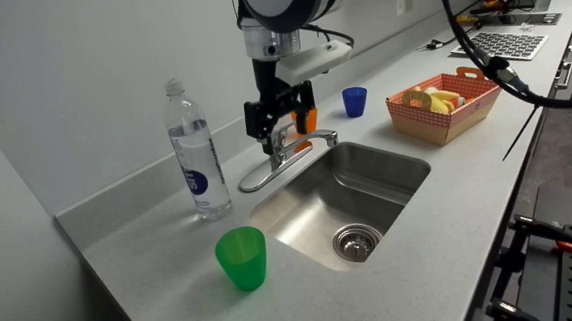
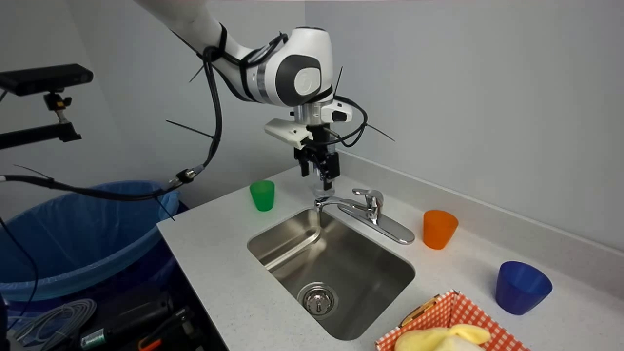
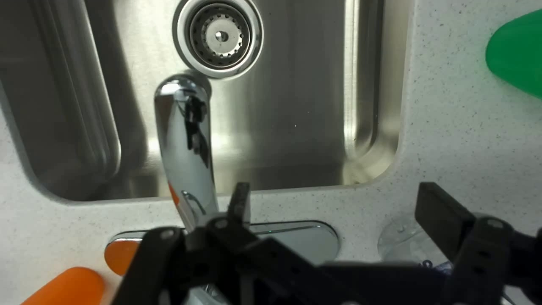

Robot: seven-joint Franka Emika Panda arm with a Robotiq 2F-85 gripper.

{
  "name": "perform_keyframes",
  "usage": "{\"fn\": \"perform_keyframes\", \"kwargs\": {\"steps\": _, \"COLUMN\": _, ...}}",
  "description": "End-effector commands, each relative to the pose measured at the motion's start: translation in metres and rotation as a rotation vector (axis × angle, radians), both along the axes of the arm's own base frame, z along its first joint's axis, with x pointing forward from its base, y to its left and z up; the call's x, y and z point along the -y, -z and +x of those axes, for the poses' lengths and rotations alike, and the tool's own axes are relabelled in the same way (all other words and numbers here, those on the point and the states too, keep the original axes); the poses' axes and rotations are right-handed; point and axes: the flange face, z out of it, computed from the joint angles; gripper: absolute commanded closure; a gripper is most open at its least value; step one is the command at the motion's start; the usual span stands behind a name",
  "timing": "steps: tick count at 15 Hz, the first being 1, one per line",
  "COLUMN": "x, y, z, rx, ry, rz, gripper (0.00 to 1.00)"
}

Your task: Move the tap to the right

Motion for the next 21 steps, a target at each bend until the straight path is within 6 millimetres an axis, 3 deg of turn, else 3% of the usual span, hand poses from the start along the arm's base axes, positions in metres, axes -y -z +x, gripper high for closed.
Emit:
{"fn": "perform_keyframes", "kwargs": {"steps": 1, "x": -0.002, "y": 0.003, "z": 0.004, "rx": -0.031, "ry": 0.028, "rz": -0.041, "gripper": 0.02}}
{"fn": "perform_keyframes", "kwargs": {"steps": 2, "x": 0.000, "y": 0.005, "z": 0.002, "rx": -0.042, "ry": 0.024, "rz": -0.046, "gripper": 0.26}}
{"fn": "perform_keyframes", "kwargs": {"steps": 4, "x": 0.002, "y": 0.006, "z": -0.003, "rx": -0.063, "ry": 0.021, "rz": -0.051, "gripper": 0.31}}
{"fn": "perform_keyframes", "kwargs": {"steps": 12, "x": 0.027, "y": 0.008, "z": -0.017, "rx": -0.121, "ry": 0.064, "rz": -0.094, "gripper": 0.94}}
{"fn": "perform_keyframes", "kwargs": {"steps": 14, "x": 0.038, "y": 0.006, "z": -0.015, "rx": -0.092, "ry": 0.133, "rz": -0.108, "gripper": 1.00}}
{"fn": "perform_keyframes", "kwargs": {"steps": 21, "x": 0.057, "y": 0.004, "z": -0.020, "rx": -0.103, "ry": 0.262, "rz": -0.130, "gripper": 1.00}}
